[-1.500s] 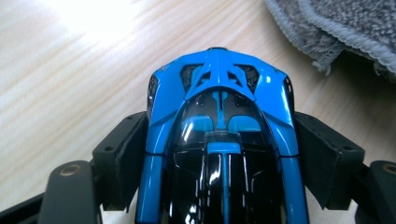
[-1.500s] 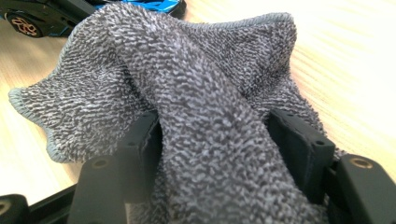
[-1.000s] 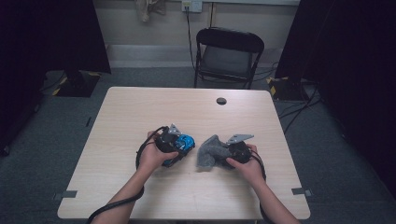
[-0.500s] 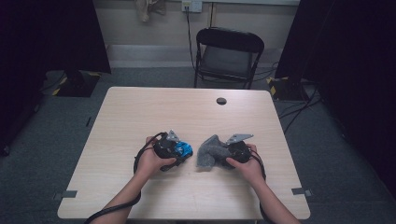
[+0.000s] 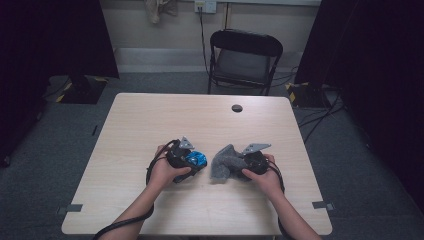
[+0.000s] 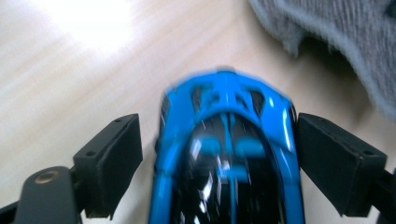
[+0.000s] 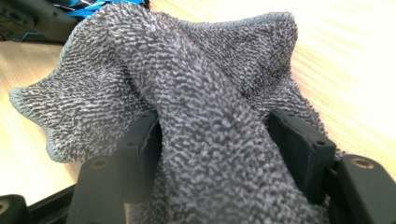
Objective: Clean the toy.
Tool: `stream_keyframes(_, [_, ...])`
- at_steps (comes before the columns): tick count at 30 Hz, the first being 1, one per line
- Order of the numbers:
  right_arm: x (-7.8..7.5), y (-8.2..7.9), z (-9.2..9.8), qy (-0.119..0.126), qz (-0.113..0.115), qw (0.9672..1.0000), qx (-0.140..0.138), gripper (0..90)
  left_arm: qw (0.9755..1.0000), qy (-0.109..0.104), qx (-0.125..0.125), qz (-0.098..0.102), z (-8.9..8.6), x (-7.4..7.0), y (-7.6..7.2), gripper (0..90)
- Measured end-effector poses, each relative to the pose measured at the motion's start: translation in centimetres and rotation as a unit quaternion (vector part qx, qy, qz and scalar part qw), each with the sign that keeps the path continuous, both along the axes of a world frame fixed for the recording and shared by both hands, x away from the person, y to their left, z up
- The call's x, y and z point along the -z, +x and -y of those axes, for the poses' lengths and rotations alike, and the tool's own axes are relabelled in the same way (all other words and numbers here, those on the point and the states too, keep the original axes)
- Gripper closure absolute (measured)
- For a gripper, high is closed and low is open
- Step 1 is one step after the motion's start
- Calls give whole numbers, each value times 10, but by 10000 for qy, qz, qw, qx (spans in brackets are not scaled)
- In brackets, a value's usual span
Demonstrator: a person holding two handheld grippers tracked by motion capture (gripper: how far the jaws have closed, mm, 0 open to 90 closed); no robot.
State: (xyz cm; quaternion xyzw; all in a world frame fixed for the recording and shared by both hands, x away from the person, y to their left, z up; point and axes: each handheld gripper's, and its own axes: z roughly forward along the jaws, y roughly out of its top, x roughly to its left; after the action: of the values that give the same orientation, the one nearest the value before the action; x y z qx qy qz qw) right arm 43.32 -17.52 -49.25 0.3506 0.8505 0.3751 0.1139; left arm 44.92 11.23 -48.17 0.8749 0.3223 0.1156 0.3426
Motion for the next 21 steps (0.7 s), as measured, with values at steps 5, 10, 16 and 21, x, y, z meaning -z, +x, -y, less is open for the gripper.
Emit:
stream_keyframes(5, [0,0,0,8,6,10000,3,365,9996,221,-45,-176,12,9,7,124])
stream_keyframes(10, [0,0,0,21,15,10000,-3,365,9999,103,73,-16,17,8,6,183])
stream_keyframes(16, [0,-1,0,7,21,10000,18,364,9998,170,-12,-141,20,6,8,246])
stream_keyframes(21, [0,0,0,11,20,10000,12,365,9996,220,-53,-166,21,3,8,247])
